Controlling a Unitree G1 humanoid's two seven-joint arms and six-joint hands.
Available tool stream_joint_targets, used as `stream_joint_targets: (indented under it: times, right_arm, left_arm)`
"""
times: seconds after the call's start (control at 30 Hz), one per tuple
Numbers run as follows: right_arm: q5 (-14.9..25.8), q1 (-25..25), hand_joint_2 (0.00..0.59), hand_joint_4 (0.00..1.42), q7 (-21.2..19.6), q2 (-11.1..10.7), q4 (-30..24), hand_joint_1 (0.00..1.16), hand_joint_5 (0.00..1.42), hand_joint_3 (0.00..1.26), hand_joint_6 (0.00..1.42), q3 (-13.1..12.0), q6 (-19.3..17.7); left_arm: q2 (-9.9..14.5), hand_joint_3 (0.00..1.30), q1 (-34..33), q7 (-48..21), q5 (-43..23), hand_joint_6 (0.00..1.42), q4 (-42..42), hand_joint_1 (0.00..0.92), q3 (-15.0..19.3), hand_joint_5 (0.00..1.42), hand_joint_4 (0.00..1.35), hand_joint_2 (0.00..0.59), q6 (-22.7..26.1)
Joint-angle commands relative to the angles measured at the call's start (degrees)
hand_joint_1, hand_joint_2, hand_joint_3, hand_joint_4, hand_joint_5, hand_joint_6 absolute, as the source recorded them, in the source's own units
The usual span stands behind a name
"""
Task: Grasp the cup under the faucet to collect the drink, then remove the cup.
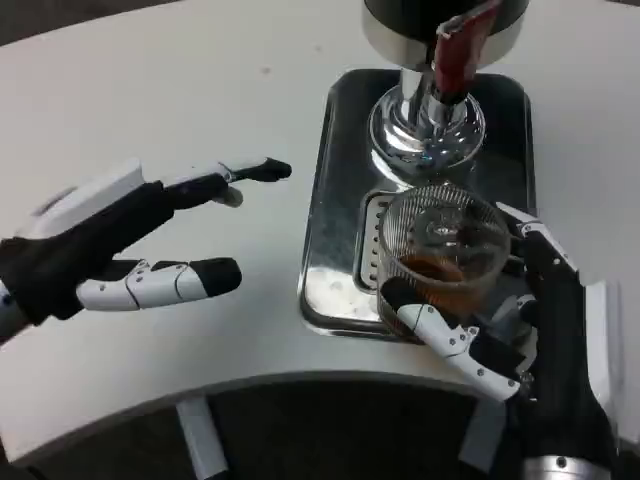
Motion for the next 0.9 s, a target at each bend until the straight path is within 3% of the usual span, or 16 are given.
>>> stream_joint_targets:
  times: [0.03,0.33,0.9]
  right_arm:
    - [-1.0,1.4,0.218,0.85,1.4,0.9,-3.8,0.81,1.01,0.75,1.26,0.7,-1.2]
    - [-1.6,5.2,0.218,0.86,5.2,0.2,-8.4,0.81,1.02,0.75,1.28,1.2,-1.5]
    - [-1.8,11.5,0.218,0.87,10.9,-1.2,-16.0,0.81,1.02,0.77,1.28,3.3,-2.9]
  left_arm:
    - [2.6,0.11,4.4,2.5,1.8,0.18,-4.5,0.000,1.3,0.02,0.00,0.101,-1.1]
    - [5.2,0.04,13.8,5.7,2.6,0.13,-15.7,0.000,4.6,0.00,0.00,0.099,1.4]
    - [4.3,0.04,28.4,7.2,0.4,0.13,-31.1,0.000,10.9,0.00,0.00,0.099,6.9]
